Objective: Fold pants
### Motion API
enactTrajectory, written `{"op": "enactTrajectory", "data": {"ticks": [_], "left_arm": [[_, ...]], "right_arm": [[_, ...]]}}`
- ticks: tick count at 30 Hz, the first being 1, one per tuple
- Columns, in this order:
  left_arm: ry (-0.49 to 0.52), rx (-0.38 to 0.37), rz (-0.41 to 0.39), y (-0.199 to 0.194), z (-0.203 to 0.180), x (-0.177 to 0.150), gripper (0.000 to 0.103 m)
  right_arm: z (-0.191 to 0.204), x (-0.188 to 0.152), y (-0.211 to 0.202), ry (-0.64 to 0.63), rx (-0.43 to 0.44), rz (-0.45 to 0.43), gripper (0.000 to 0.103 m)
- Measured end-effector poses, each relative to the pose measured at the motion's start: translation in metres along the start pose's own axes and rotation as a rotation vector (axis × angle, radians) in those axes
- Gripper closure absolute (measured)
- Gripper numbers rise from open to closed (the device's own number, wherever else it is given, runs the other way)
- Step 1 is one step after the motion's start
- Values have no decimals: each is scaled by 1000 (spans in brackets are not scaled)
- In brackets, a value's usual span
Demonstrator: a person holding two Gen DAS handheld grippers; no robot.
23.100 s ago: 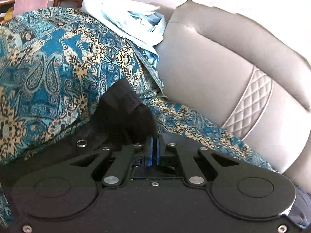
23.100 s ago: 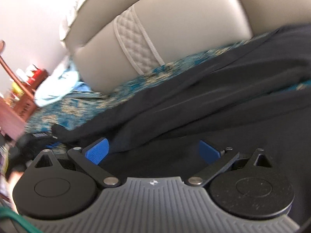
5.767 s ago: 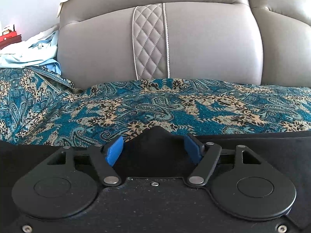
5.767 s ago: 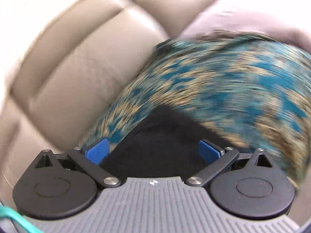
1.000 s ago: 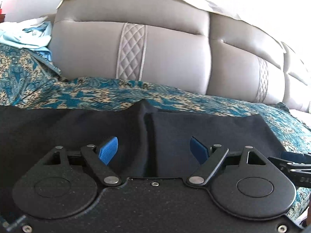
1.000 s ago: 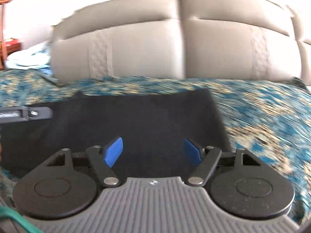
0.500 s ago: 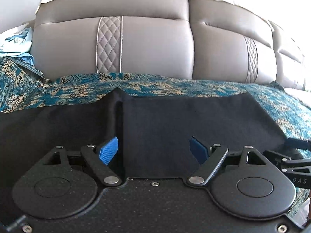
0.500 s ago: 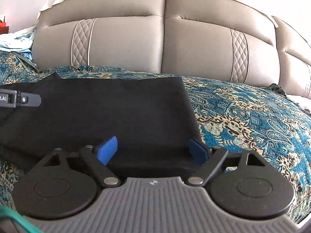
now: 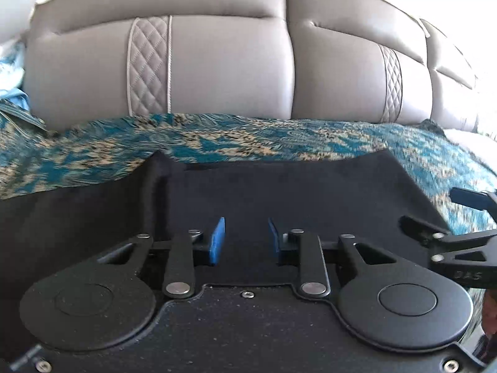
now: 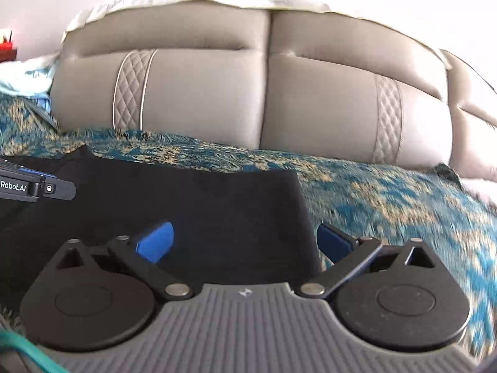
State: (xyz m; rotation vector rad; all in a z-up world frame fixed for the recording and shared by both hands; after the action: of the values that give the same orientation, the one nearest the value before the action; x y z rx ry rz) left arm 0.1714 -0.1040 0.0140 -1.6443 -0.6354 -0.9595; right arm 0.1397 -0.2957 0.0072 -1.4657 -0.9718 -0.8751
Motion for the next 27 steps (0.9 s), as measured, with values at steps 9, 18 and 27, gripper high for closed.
{"op": "enactTrajectory", "data": {"ticks": [9,18,27], "left_arm": [[83,121,-1,69,-1,19,68],[48,159,-63,84,13,21,53],[52,174,-74,85,12,21,49]], "right_arm": [[-17,13,76,5,120,194,0],[-36,1,99,103,68,153,0],[-37,1,98,103,60,120,0]]}}
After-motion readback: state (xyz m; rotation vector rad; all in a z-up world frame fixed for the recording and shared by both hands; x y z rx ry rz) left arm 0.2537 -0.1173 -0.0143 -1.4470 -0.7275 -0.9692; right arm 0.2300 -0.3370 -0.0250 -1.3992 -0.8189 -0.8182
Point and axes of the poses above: each gripper's, at about its wrist camera, not at the fingertips, and y roughly the way its jaws point, z to its left, x to its top, the point moved 9 cm from there along y, roughly the way its jaws point, and after that the axes turned 5 degrees about -z, right-handed, at the moved point
